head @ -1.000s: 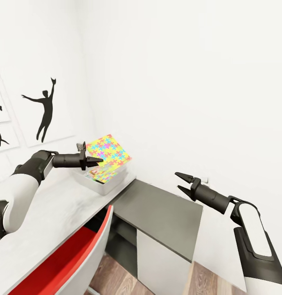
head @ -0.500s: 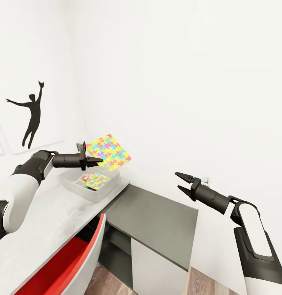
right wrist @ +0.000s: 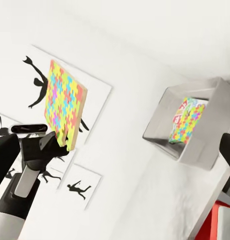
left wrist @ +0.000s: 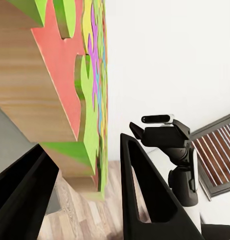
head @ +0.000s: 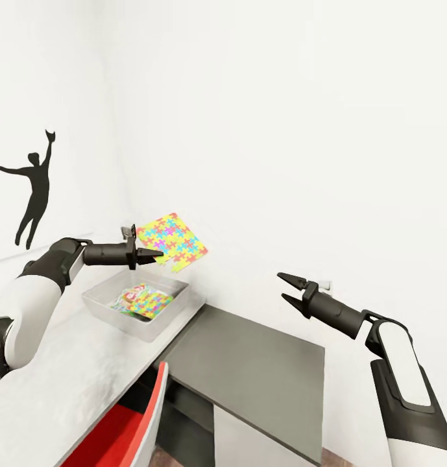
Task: Put all the toys in the child's room - the three board games (two on the bed and one on the table), the two jigsaw puzzles on the table, and the tennis ball on the table - inside the toy box on the table in the child's room.
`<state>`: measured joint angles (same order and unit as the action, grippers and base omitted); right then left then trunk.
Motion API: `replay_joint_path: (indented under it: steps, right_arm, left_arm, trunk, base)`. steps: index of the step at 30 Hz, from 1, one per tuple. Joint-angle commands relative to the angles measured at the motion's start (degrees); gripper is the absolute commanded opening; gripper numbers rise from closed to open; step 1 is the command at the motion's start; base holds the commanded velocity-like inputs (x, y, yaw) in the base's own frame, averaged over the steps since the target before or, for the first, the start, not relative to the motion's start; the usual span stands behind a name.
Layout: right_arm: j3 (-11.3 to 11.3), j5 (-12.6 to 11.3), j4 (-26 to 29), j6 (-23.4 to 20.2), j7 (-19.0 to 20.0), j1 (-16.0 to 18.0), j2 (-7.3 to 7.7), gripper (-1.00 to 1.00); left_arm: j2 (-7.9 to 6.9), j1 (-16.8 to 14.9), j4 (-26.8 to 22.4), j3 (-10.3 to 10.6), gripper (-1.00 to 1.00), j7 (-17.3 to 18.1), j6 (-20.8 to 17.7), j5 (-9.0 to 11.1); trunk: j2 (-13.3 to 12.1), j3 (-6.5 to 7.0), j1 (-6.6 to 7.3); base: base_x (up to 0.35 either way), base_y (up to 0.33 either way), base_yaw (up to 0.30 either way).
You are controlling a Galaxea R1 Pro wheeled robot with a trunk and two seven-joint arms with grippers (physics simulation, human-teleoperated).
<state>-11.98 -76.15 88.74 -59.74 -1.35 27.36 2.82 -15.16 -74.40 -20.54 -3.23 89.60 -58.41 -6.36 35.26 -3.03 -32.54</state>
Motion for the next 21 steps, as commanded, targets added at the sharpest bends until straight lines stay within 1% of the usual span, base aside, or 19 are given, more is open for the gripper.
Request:
replay_joint_path:
  steps: [1, 4, 9, 16, 21]
  right_arm:
    - [-0.06, -0.14, 0.03, -0.26, -0.14, 0.07, -0.01, 1.0]
    - [-0.06, -0.14, 0.03, -0.26, -0.14, 0.07, -0.01, 1.0]
    - [-0.06, -0.14, 0.03, -0.26, -0.14, 0.07, -0.01, 1.0]
    - [-0.06, -0.14, 0.03, -0.26, -0.15, 0.07, -0.01, 1.0]
    - [-0.06, -0.14, 0.03, -0.26, -0.14, 0.07, -0.01, 1.0]
  left_arm:
    - [0.03, -0.05, -0.03, -0.34, -1.0, 0.4, -0.57, -0.59]
    - [0.01, -0.04, -0.01, -0.31, -1.0, 0.4, -0.58, -0.59]
    - [0.04, -0.04, 0.03, -0.28, -1.0, 0.4, -0.63, -0.54]
    - [0.04, -0.06, 0.03, -0.3, -1.0, 0.4, -0.65, -0.49]
    - [0.04, -0.07, 0.0, -0.32, -1.0, 0.4, -0.65, -0.48]
  trunk:
    - [0.09, -0.1, -0.05]
    - [0.09, -0.09, -0.05]
    - [0.09, -0.09, -0.05]
    - [0.09, -0.08, -0.05]
    - [0.09, 0.15, -0.05]
  base:
    - [0.278, 0.13, -0.007]
    - [0.279, 0.091, -0.003]
    - [0.265, 0.015, 0.0]
    - [0.205, 0.088, -0.002]
    - [0.175, 0.11, -0.11]
